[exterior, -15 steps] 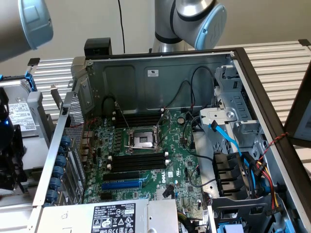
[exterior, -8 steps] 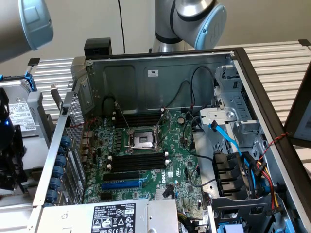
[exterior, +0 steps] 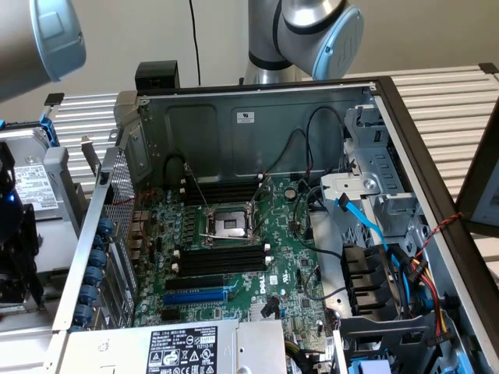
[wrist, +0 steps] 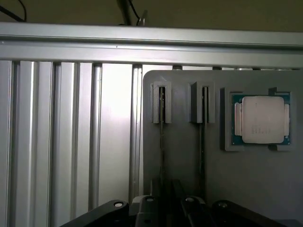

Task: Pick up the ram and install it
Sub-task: 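Pick up the ram and move it above insertion slot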

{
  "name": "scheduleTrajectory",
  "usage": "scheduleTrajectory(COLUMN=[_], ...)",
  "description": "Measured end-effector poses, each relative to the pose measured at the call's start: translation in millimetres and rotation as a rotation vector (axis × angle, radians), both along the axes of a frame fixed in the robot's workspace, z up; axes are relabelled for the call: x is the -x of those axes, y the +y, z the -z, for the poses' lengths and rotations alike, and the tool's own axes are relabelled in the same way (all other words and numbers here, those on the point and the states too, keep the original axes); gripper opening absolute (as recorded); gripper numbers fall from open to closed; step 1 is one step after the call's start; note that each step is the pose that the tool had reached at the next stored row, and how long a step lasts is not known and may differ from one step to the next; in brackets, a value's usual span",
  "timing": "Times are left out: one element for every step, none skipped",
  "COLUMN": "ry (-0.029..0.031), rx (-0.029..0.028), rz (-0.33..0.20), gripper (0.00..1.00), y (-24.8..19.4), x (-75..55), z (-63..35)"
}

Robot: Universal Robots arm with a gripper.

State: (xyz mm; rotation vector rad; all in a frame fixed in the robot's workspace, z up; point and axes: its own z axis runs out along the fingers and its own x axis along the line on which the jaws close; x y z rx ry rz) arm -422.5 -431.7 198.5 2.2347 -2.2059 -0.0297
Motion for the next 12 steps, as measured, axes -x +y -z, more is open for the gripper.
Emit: scheduleTrajectory(ry=[0.0,0.0,0.0,0.0,0.0,0.0001,0.0,0.0001,0.0001,0.0,0.0,0.0], rx=[0.0,0.0,0.0,0.0,0.0,0.0002,0.0001,0.0,0.0,0.0,0.0,0.0], rz=[0.0,0.0,0.0,0.0,0.0,0.0,0.0,0.0,0.0,0.0,0.0,0.0], gripper=[0.23,0.23,0.23,0.23,0.23,0.22,0.15,0.12,0.12,0.12,0.12,0.12], y=[0.0,0.0,0.0,0.0,0.0,0.0,0.0,0.0,0.0,0.0,0.0,0.0], x=[0.0,0.0,0.0,0.0,0.0,0.0,0.0,0.0,0.0,0.0,0.0,0.0], z=[0.1,0.1,0.0,0.1,0.1,0.0,0.1,0.1,0.1,0.1,0.1,0.1])
